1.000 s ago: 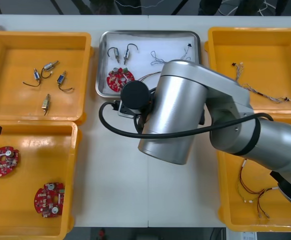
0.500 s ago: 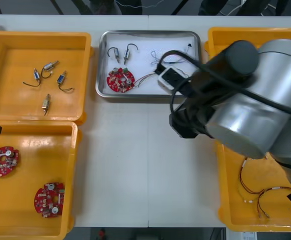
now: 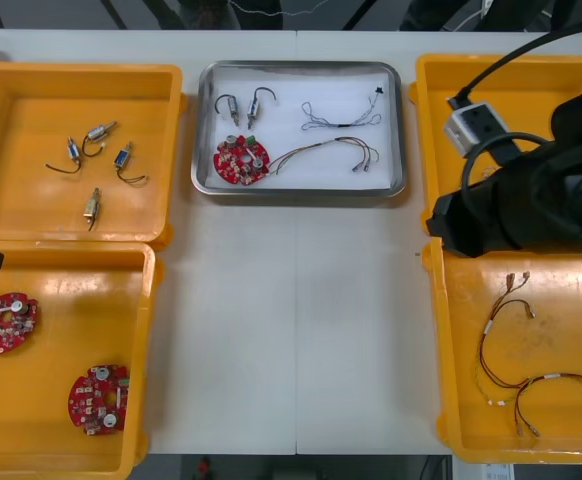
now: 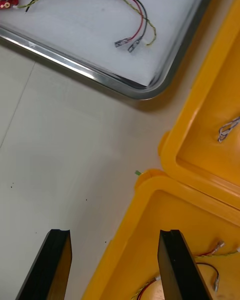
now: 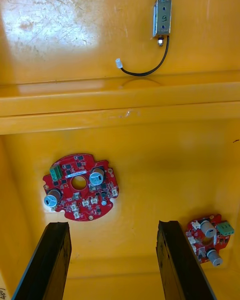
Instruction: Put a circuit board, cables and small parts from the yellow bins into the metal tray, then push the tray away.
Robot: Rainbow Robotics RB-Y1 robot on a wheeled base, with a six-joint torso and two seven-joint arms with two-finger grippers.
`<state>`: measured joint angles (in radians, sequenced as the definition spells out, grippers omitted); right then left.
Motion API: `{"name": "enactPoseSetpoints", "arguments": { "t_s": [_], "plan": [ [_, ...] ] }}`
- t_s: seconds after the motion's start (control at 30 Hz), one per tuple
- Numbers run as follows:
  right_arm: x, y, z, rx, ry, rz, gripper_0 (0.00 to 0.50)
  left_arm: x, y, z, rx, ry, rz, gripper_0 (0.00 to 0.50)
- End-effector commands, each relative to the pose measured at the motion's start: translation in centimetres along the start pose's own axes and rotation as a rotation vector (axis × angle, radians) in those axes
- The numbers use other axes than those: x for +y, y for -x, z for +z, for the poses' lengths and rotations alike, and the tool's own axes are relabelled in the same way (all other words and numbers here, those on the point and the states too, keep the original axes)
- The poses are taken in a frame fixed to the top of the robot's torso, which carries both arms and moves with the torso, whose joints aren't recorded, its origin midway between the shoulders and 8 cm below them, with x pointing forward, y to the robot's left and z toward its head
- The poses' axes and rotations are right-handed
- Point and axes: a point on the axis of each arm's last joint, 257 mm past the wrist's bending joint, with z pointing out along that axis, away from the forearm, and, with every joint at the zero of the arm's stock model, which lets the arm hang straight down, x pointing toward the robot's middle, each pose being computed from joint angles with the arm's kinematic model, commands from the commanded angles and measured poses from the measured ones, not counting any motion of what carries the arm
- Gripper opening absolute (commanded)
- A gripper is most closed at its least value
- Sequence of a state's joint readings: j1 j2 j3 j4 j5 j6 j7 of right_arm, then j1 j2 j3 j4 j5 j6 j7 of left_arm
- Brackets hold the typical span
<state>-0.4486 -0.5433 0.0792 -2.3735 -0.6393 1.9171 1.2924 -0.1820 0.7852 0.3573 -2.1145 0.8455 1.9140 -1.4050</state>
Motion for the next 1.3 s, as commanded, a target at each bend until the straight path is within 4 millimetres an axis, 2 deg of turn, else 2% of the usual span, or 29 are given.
{"name": "enactPoseSetpoints", "arguments": {
  "t_s": [0.03,0.2,0.4,0.5,0.9,1.07,1.3],
  "plan": [
    [-4.1,-1.2,-2.0,-0.033,-0.034,0.166,0.5,1.5,0.1,-1.5,-0.018,0.049,-0.002,0.5],
    [-6.7,-3.9,-2.6,-0.012,-0.034,0.281,0.5,1.5,0.1,-1.5,-0.018,0.049,-0.002,0.5],
    [-8.5,-6.7,-2.6,0.024,-0.056,0.359,0.5,1.5,0.1,-1.5,-0.018,0.049,-0.002,0.5],
    [-9.0,-7.5,-2.7,0.033,-0.065,0.381,0.5,1.5,0.1,-1.5,-0.018,0.049,-0.002,0.5],
    [-12.5,-12.9,-2.7,0.147,-0.18,0.408,0.5,1.5,0.1,-1.5,-0.018,0.049,-0.002,0.5],
    [-13.1,-14.0,-2.7,0.193,-0.166,0.406,0.5,1.5,0.1,-1.5,-0.018,0.049,-0.002,0.5],
    [-13.7,-13.4,-2.7,0.187,-0.171,0.417,0.5,1.5,0.1,-1.5,-0.018,0.049,-0.002,0.5]
  ]
}}
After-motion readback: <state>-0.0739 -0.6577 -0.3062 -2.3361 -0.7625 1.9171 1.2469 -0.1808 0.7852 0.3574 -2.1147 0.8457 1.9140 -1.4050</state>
